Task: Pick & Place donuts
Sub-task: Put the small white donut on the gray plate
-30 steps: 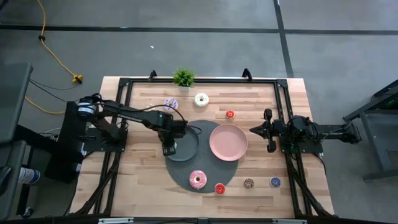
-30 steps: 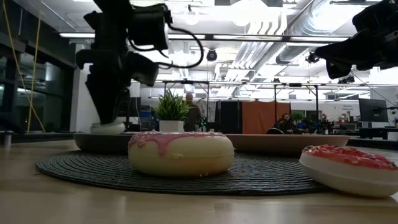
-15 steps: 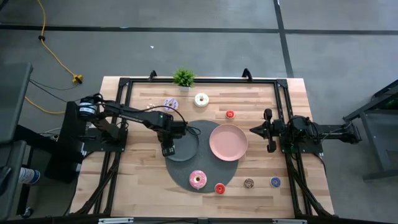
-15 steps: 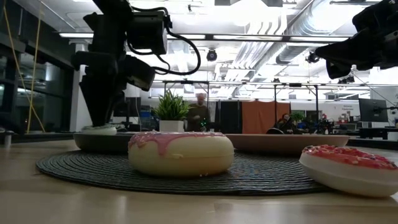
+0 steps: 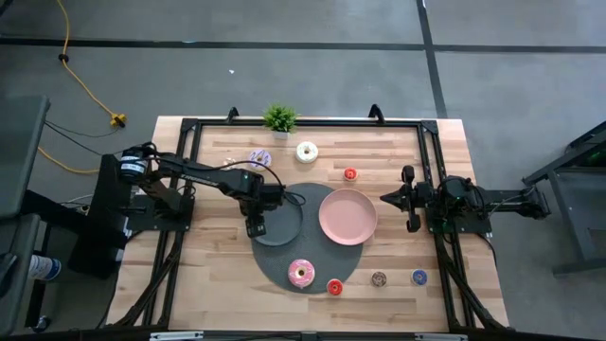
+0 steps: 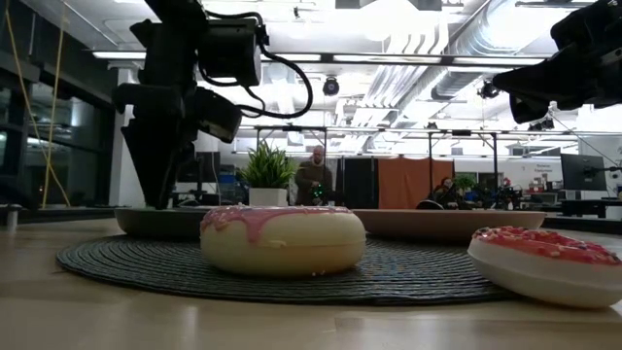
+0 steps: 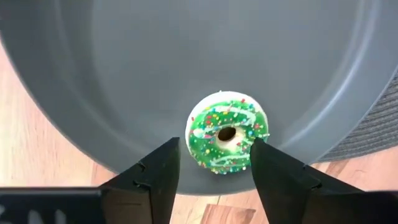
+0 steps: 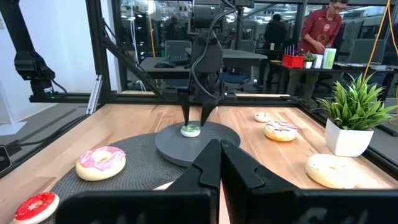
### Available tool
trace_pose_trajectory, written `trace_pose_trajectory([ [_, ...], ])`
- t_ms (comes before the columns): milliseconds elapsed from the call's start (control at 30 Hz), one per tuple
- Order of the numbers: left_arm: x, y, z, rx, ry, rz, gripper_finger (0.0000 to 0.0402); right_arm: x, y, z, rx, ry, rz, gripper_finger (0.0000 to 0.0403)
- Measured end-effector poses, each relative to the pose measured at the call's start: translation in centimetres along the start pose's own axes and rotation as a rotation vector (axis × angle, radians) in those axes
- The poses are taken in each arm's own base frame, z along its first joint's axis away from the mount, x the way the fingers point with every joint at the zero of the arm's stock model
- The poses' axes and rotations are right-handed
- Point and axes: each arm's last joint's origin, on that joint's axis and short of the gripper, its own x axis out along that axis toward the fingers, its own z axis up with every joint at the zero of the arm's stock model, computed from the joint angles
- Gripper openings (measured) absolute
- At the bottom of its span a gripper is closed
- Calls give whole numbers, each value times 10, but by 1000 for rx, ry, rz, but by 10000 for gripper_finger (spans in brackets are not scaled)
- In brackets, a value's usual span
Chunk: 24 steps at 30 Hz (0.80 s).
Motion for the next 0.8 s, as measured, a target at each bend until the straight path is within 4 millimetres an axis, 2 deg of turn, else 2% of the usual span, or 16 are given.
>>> trace_pose_trajectory([
  [233, -26, -1, 5, 26, -50, 84, 191, 0, 0, 0, 0, 0, 0, 0],
  [333, -39, 10, 5, -10, -78, 147, 191, 0, 0, 0, 0, 0, 0, 0],
  [467, -53, 37, 2, -98, -117, 209, 190, 0, 0, 0, 0, 0, 0, 0],
  [667, -76, 89, -4, -308, -198, 233, 190, 0, 0, 0, 0, 0, 0, 0],
  [800, -85, 122, -11, -440, -218, 249, 190, 0, 0, 0, 0, 0, 0, 0],
])
